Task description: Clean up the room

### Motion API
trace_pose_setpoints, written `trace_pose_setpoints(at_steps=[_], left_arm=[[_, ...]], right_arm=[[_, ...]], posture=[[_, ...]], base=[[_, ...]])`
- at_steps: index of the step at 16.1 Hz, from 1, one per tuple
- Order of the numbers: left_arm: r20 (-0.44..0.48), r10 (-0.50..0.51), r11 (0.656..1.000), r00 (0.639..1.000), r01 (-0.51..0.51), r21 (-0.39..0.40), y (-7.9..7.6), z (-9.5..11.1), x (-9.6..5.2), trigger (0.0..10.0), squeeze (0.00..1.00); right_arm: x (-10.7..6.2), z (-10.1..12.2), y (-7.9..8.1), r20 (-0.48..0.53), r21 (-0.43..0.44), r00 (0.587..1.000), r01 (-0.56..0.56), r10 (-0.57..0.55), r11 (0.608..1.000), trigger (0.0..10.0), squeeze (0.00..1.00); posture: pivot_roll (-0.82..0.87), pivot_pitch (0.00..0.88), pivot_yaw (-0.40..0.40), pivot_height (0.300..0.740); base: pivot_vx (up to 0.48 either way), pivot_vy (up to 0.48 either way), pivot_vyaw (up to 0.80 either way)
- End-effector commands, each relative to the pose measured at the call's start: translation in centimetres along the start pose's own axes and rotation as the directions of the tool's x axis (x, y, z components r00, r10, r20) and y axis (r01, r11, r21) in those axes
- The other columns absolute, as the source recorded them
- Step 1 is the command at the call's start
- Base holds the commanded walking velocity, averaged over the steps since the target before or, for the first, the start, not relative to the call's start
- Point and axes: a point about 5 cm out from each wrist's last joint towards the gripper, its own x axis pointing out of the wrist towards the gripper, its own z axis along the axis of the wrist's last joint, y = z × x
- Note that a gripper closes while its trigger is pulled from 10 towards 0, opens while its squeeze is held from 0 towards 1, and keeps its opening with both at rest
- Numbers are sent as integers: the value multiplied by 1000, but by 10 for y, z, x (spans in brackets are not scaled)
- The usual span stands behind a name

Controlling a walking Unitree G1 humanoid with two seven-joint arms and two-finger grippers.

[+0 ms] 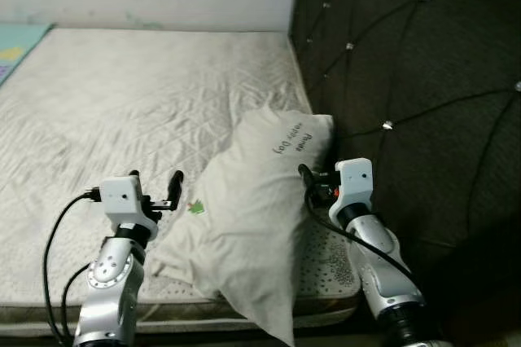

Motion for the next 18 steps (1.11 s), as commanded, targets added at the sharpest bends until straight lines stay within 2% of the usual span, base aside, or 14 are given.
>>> trace_pose_setpoints(at_steps=[1, 3, 8, 14, 18], left_arm=[[-13, 10, 1000, 1000, -10, 12, 3, 0, -3, 10000, 0], [-16, 18, 1000, 1000, -17, 16, 4, 0, -3, 10000, 0], [3, 27, 1000, 1000, -27, 15, 7, 7, -5, 10000, 0], [5, 33, 999, 999, -33, 17, 6, 11, -8, 10000, 0], [24, 43, 999, 999, -44, 32, 5, 16, -7, 10000, 0]], right_arm=[[1, 5, 6, 10, -16, 1000, -26, 26, 1000, 10000, 0], [1, 3, 3, -1, 17, 1000, -11, 11, 1000, 10000, 0], [-1, 8, 5, 15, 9, 999, -36, 36, 999, 10000, 0], [-4, 11, 7, 9, 21, 998, -58, 58, 998, 10000, 0], [-3, 13, 8, 16, 28, 997, -74, 74, 997, 10000, 0]], posture=[[-49, 103, -5, 740], [-49, 98, -3, 740], [-60, 110, -1, 740], [-67, 152, -2, 657], [-68, 156, -2, 642]], base=[[0, 0, 0], [0, 0, 0], [0, 0, 0], [0, 0, 0], [0, 0, 0]])
